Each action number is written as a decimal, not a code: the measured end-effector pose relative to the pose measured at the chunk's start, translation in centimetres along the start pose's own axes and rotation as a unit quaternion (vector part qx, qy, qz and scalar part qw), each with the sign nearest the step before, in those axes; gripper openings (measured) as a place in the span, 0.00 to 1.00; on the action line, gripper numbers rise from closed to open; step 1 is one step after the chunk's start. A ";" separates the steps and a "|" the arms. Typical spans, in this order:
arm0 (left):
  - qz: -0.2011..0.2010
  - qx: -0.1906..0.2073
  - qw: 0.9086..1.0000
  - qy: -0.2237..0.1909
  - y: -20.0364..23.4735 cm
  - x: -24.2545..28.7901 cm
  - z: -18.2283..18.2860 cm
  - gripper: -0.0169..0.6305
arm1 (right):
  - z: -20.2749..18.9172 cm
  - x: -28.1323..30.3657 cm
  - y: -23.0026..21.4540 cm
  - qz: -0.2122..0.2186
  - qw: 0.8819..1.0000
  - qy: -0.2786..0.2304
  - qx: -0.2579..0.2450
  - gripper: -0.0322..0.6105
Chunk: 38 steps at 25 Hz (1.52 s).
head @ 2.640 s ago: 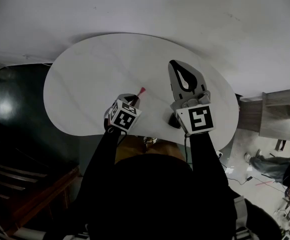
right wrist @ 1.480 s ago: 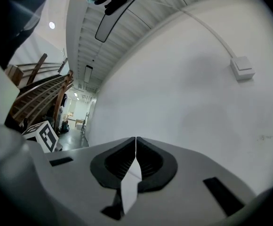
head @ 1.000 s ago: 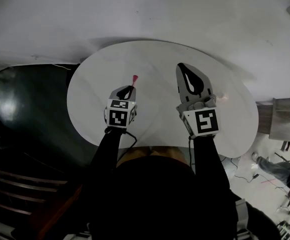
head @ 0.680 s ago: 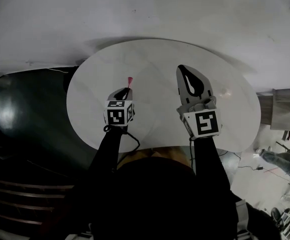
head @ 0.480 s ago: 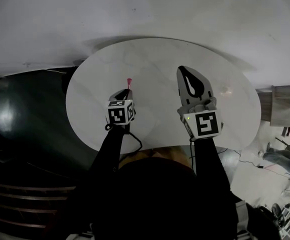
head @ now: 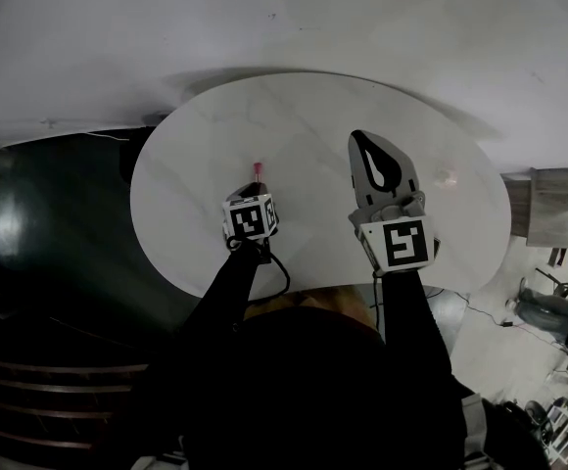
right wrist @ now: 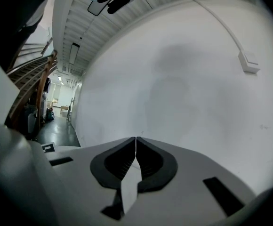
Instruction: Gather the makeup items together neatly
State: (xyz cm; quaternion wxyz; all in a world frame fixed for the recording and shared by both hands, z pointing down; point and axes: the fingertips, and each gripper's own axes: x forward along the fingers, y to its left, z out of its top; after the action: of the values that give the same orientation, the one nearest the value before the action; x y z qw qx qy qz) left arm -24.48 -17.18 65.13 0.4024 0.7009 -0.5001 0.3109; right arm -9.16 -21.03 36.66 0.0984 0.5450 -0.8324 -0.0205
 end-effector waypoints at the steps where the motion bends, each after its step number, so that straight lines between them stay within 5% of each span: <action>1: 0.002 0.001 1.000 -0.002 0.0 0.1 0.0 0.11 | 0.1 0.1 0.1 0.001 1.000 -0.002 0.000 0.09; 19: -0.001 0.006 1.000 -0.019 -0.4 -0.5 0.9 0.18 | 1.4 -0.8 0.1 -0.002 1.000 -0.016 -0.007 0.09; 24: 0.007 0.048 0.997 -0.061 -1.5 -2.6 3.1 0.18 | 1.8 -1.4 -0.1 -0.002 1.000 -0.027 -0.006 0.09; 31: 0.007 0.153 0.977 -0.150 -6.3 -6.9 7.1 0.18 | 2.1 -3.5 -1.6 -0.010 0.999 -0.039 0.002 0.09; 38: 0.009 0.235 0.942 -0.241 -12.0 -11.3 10.4 0.18 | 2.4 -5.6 -3.7 -0.012 0.998 -0.058 0.004 0.09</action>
State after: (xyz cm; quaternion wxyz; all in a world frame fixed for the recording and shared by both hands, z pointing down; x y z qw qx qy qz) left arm -16.15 -19.02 47.58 0.0907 0.8248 -0.5017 0.2447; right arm -4.05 -17.60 33.01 0.0480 0.5535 -0.8300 -0.0497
